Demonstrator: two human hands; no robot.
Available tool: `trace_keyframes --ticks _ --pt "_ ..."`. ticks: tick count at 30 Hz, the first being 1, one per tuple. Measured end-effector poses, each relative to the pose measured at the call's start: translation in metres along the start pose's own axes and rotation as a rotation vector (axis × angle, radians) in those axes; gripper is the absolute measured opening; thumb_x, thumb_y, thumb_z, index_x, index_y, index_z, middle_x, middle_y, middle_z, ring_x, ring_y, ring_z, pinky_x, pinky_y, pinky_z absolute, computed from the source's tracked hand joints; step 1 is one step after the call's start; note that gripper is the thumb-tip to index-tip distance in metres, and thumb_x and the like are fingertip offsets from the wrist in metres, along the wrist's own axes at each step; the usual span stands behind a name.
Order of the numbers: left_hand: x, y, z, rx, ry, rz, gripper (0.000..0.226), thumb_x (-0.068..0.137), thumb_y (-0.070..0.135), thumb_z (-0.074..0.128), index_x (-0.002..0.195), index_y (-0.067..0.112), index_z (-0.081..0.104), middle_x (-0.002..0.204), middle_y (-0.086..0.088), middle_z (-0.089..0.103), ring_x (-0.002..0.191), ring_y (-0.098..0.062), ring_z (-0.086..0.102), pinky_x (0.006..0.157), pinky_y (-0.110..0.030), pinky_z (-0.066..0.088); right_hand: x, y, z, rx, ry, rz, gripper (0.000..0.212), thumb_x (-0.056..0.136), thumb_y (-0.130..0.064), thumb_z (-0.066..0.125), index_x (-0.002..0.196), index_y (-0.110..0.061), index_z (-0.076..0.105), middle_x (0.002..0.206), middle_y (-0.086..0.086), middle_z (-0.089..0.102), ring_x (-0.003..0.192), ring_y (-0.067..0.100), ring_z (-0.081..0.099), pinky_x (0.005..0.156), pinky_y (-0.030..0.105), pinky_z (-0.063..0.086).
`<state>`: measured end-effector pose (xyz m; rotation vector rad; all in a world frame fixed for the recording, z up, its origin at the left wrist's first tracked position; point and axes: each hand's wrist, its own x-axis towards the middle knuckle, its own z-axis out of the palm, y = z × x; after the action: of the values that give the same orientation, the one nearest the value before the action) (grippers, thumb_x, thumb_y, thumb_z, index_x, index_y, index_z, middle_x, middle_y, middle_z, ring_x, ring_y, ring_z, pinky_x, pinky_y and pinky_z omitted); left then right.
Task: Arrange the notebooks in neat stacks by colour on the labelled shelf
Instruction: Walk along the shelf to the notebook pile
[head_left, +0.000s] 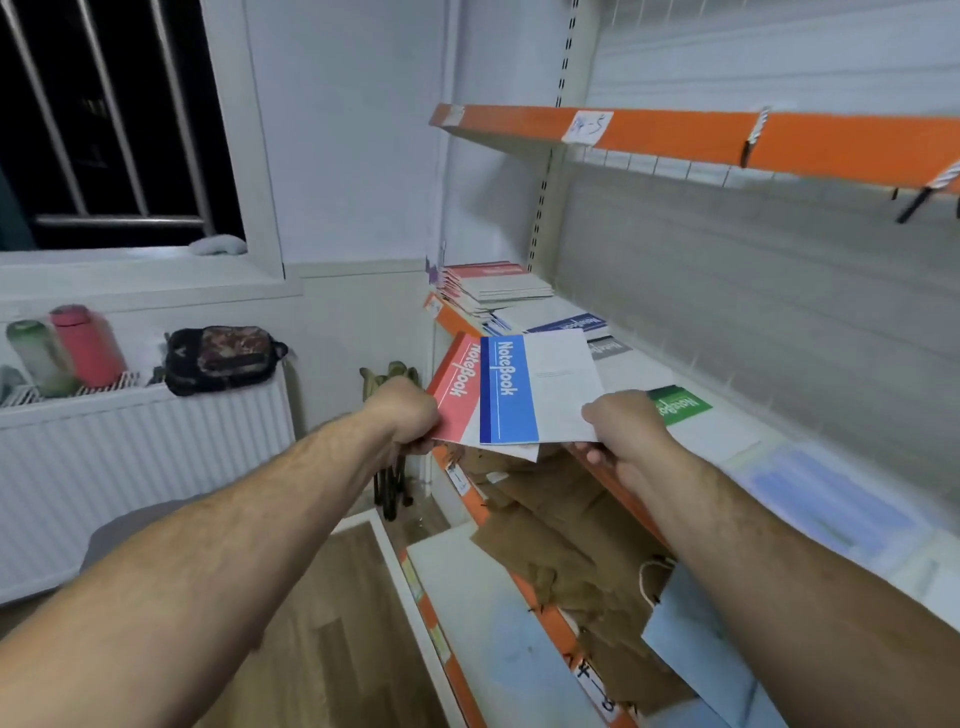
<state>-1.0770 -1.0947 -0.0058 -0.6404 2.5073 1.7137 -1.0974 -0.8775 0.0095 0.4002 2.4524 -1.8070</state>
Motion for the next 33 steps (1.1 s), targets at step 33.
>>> trace_keyframes --ticks 33 --pt "0.416 0.120 -0.065 0.152 -0.267 0.156 0.004 0.098 0.007 0.053 0.099 0.005 0.057 0.091 -0.012 0.066 0.064 -0.018 0.062 0.046 -0.019 0.048 0.303 -0.132 0.166 0.102 0.290 0.102 0.009 0.088 0.001 0.046 0.087 0.001 0.055 0.066 0.017 0.057 0.050 0.025 0.047 0.049 0.030 0.031"
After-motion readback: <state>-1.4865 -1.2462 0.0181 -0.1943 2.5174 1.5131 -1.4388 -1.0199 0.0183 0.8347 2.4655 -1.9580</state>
